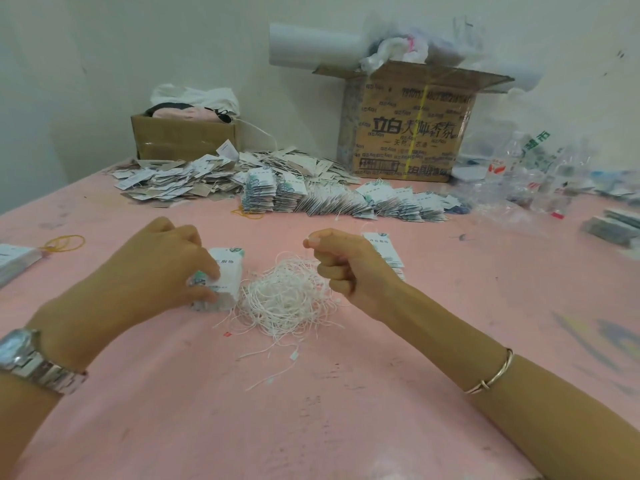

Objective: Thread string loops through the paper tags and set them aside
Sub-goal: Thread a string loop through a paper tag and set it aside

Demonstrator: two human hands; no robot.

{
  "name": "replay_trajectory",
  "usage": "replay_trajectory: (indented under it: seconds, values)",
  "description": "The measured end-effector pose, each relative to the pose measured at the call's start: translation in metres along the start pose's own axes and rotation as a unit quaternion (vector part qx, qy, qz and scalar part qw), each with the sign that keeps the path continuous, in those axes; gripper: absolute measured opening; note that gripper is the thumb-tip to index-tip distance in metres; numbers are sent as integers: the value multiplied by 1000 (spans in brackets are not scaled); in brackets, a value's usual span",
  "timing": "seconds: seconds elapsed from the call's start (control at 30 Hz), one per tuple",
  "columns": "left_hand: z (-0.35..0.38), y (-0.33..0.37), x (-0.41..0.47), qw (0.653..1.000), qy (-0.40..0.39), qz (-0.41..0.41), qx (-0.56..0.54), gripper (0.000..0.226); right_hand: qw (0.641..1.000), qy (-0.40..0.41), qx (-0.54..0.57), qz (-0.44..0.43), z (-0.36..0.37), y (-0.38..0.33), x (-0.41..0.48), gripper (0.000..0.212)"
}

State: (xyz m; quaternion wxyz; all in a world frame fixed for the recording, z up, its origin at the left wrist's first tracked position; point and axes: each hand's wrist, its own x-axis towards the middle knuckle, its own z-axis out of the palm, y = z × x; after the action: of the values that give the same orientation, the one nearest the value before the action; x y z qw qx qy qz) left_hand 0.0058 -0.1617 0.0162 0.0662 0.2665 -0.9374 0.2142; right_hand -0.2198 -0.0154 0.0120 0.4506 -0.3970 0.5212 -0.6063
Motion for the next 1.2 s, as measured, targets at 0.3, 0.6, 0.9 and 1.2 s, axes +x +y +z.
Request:
replay_trajectory:
  seconds: [0.3, 0.6, 0.9, 1.2]
  values:
    - [-6, 2, -2, 1000, -13, -10, -18, 33, 1000, -1, 1, 5, 0, 5, 1, 16]
    - [-14, 17, -5, 999, 41, -24, 7, 24, 1000, 15, -2, 15, -1, 9, 2, 15]
    - [-20, 19, -10, 999, 17, -34, -10, 40, 999, 11, -29, 27, 2, 13, 0, 14]
    - [-35, 35, -14, 922, 380, 41, -54, 13, 999, -17, -27, -27, 4, 17, 0, 7]
